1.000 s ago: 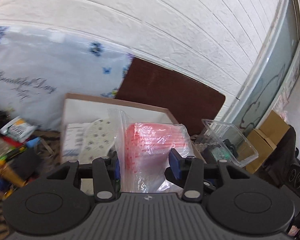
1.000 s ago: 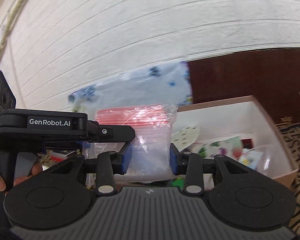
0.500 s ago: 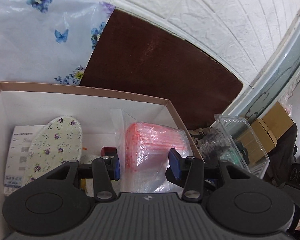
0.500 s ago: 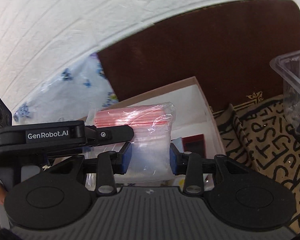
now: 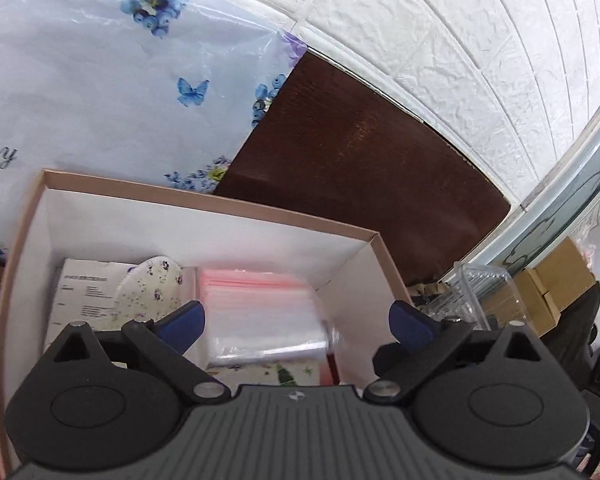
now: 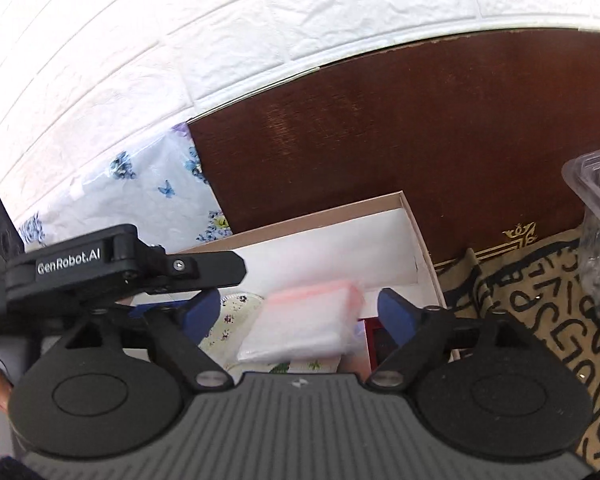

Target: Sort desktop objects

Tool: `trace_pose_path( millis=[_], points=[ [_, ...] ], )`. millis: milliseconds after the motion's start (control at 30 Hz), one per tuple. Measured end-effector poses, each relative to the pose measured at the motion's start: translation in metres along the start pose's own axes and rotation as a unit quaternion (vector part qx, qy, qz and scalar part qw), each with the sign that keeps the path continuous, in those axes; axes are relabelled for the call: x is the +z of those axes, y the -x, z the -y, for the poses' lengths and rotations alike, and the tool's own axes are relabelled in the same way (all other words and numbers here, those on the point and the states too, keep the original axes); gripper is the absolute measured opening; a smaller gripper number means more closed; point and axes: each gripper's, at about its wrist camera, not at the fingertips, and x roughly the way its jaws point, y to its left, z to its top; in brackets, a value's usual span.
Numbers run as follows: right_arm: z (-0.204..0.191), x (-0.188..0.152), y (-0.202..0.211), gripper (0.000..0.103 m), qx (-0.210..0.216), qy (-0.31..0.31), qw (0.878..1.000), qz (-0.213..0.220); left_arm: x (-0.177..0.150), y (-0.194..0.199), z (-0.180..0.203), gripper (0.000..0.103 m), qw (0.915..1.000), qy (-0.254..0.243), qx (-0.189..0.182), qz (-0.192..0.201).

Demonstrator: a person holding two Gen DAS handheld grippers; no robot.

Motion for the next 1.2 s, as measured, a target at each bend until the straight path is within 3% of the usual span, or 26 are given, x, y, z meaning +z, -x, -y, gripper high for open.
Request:
trace_pose_path(
  millis=[333,433,600,800,1067,1200],
  points=[
    [-0.019,-0.014,0.025,0.093,-0.015,0.016,1.000,-0.007,-0.016,0.023,0.013,0.101,0.9988,-0.041,0.021,0.016],
    [-0.026,-0.015,0.038,0.100,-0.023,0.018,1.000,-0.008,-0.025,0.039,0.020,0.102,0.9977,-0.055,0.026,0.028],
    [-0.039,-0.025,0.063,0.101,-0.033,0.034,0.999,-0.006,-0.052,0.071,0.033,0.103,0.9960,-0.066,0.042,0.043],
    [-0.053,-0.057,0.091,0.101,-0.076,0.057,0.995,0.001,-0.095,0.108,0.043,0.103,0.9893,-0.095,0.097,0.054],
    [-0.066,-0.103,0.117,0.101,-0.155,0.066,0.986,0.013,-0.144,0.145,0.035,0.103,0.9786,-0.120,0.147,0.079],
    [-0.076,-0.120,0.121,0.101,-0.172,0.084,0.981,0.008,-0.160,0.156,0.026,0.103,0.9766,-0.113,0.165,0.079]
  ],
)
